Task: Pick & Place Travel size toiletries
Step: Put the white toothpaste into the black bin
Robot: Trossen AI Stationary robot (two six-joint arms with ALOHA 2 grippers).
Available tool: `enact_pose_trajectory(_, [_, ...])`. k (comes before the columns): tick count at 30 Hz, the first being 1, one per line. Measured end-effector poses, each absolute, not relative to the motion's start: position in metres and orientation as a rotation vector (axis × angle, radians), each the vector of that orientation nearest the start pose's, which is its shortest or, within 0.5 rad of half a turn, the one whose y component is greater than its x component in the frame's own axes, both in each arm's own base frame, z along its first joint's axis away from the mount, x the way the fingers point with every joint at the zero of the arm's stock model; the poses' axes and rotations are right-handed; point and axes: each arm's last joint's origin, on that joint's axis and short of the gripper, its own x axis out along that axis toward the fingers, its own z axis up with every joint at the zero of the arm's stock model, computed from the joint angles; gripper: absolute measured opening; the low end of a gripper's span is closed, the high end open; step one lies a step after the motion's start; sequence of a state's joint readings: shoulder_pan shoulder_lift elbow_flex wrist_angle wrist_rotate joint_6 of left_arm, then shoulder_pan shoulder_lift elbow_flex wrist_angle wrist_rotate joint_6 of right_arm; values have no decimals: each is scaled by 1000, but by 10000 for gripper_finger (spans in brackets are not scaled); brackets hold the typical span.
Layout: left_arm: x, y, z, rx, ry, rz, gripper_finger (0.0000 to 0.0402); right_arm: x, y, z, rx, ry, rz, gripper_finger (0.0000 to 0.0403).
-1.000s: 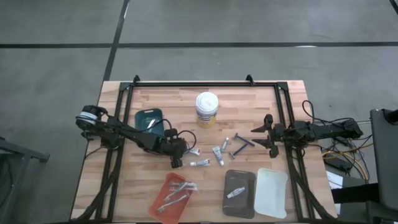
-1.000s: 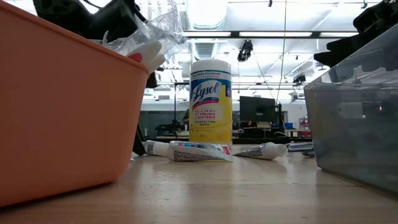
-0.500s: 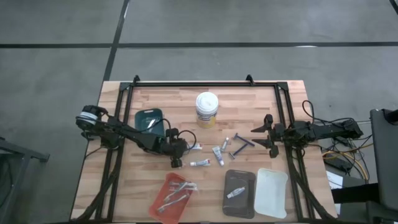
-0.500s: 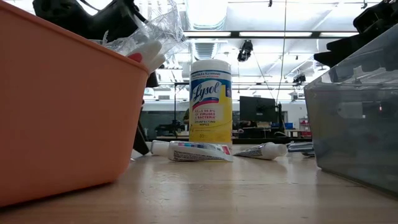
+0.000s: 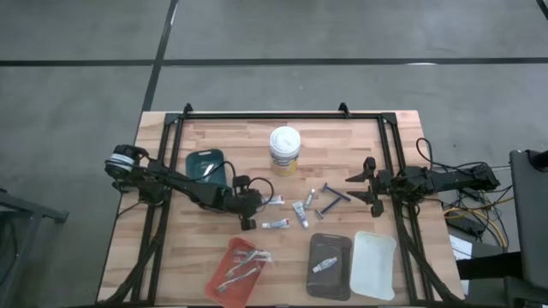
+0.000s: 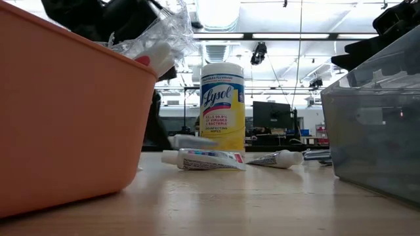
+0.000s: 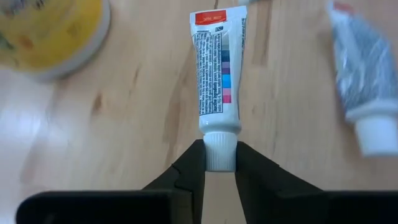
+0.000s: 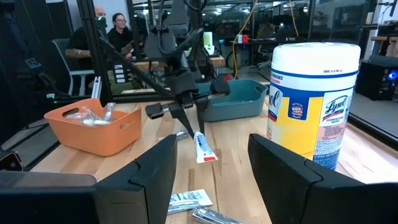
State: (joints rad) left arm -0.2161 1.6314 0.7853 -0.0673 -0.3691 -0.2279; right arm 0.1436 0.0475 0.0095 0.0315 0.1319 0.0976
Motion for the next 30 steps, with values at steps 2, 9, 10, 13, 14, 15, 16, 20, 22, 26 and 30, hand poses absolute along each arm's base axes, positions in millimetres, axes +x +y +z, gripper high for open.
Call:
enact_pose_trajectory(2, [301,-55,154,56,829,247,76,99,11,166,101,7,11,196])
enact_pose_trajectory(9, [317,-58,176,75,743,256,77,99,10,166,100,7,11,196])
enact_pose_trajectory(10, [319,-58,180,76,732,254,77,99,11,166,101,7,11,196])
enact_pose_trajectory(13, [326,-59,191,84,694,252,77,99,10,166,100,7,11,196])
enact_pose_trajectory(14, [328,-60,195,84,680,250,77,99,11,166,100,7,11,196])
enact_pose_trajectory(15, [330,-60,198,81,665,247,77,99,11,166,101,7,11,196])
enact_pose_trajectory(16, [332,-61,202,78,649,246,77,99,11,166,101,7,11,196])
enact_pose_trajectory(20, [340,-63,216,75,569,234,77,99,11,166,101,7,11,196])
enact_pose_trajectory(22, [343,-63,221,74,525,227,77,99,11,166,100,7,11,196])
enact_pose_trajectory(26, [348,-66,229,61,431,155,78,99,11,166,97,7,11,196])
enact_pose_trajectory(30, [354,-70,236,39,337,60,78,99,10,166,100,7,11,196])
